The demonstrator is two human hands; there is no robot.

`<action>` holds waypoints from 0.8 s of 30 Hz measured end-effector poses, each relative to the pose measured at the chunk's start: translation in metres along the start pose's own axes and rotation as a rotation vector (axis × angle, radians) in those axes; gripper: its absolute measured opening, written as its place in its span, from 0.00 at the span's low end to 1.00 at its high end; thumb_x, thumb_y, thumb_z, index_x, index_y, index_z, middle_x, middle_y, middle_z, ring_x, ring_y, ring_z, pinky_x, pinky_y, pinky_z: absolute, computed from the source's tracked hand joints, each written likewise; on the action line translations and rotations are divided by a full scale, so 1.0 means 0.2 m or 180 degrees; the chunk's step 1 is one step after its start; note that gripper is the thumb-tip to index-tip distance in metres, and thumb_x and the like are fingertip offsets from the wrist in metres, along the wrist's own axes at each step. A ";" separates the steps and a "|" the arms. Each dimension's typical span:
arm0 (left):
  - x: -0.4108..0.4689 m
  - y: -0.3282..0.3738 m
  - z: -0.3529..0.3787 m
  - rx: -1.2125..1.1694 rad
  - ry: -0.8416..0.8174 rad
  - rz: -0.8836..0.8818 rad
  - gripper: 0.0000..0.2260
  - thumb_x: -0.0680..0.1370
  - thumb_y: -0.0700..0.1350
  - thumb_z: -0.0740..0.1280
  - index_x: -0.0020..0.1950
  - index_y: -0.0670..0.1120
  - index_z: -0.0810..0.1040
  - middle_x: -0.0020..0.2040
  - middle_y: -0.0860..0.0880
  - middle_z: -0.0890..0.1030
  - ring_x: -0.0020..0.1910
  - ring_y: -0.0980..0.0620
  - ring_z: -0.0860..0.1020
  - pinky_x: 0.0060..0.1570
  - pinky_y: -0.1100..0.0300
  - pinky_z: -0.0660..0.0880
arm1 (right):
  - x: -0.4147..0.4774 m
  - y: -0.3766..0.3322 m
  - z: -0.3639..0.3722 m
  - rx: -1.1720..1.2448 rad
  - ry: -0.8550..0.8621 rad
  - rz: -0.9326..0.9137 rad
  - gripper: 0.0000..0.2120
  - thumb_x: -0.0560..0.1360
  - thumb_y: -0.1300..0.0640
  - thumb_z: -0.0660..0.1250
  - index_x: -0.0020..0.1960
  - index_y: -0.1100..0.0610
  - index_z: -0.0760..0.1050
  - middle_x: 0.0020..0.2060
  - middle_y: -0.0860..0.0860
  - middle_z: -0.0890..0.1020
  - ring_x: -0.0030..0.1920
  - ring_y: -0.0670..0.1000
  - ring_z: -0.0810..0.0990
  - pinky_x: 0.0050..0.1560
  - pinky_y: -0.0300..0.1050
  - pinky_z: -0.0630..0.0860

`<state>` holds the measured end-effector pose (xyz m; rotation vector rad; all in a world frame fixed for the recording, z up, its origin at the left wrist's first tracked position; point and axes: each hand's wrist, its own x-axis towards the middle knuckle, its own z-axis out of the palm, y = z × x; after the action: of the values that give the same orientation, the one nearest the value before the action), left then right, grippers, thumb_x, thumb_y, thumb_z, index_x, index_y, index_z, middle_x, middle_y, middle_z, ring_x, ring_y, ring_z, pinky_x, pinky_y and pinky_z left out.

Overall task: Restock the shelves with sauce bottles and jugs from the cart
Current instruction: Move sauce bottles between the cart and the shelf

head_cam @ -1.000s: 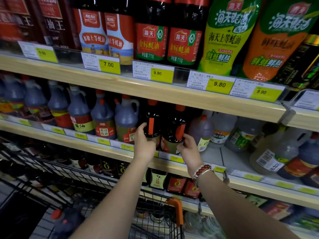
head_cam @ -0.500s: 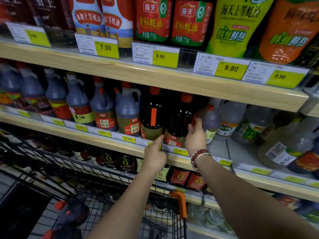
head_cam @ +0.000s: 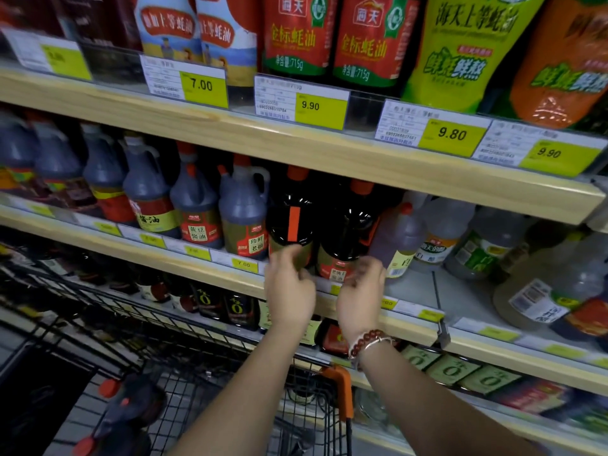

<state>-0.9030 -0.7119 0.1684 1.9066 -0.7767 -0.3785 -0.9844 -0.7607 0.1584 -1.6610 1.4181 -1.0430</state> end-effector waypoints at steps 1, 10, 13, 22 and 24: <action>0.03 0.00 -0.02 -0.0144 0.0317 -0.0028 0.23 0.74 0.31 0.61 0.67 0.45 0.70 0.64 0.44 0.70 0.64 0.44 0.69 0.65 0.53 0.66 | -0.03 -0.03 0.02 0.0038 -0.0214 -0.0061 0.20 0.68 0.76 0.55 0.57 0.63 0.69 0.52 0.55 0.72 0.54 0.57 0.73 0.55 0.47 0.70; 0.13 0.06 -0.14 -0.0088 -0.0602 -0.0251 0.34 0.71 0.27 0.54 0.71 0.57 0.66 0.77 0.47 0.49 0.76 0.44 0.48 0.73 0.56 0.49 | 0.03 -0.16 0.23 0.0234 -0.1371 -0.0118 0.25 0.74 0.66 0.59 0.70 0.52 0.64 0.66 0.56 0.72 0.67 0.54 0.70 0.70 0.52 0.65; 0.11 0.05 -0.17 -0.0300 -0.0946 -0.0164 0.36 0.73 0.25 0.53 0.74 0.57 0.61 0.78 0.48 0.43 0.77 0.48 0.45 0.72 0.61 0.49 | 0.06 -0.18 0.23 0.0016 -0.1166 -0.0325 0.15 0.77 0.60 0.60 0.63 0.54 0.70 0.53 0.56 0.80 0.53 0.56 0.78 0.53 0.51 0.74; 0.15 0.00 -0.21 -0.0386 -0.1162 -0.0169 0.38 0.72 0.25 0.53 0.71 0.62 0.63 0.77 0.50 0.46 0.76 0.48 0.47 0.75 0.54 0.50 | 0.07 -0.22 0.30 -0.0556 -0.0913 -0.0515 0.11 0.77 0.61 0.58 0.58 0.62 0.65 0.49 0.65 0.77 0.47 0.65 0.78 0.40 0.48 0.69; 0.14 -0.01 -0.21 -0.0430 -0.1144 -0.0098 0.39 0.71 0.24 0.53 0.71 0.61 0.63 0.77 0.49 0.46 0.76 0.49 0.47 0.75 0.56 0.49 | 0.09 -0.25 0.30 -0.0525 -0.0847 -0.0400 0.11 0.76 0.62 0.56 0.58 0.63 0.64 0.47 0.66 0.78 0.46 0.66 0.79 0.39 0.49 0.69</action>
<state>-0.8578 -0.7011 0.1865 1.7467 -0.9305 -0.7883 -0.9079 -0.7713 0.1794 -1.9488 1.2653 -0.7526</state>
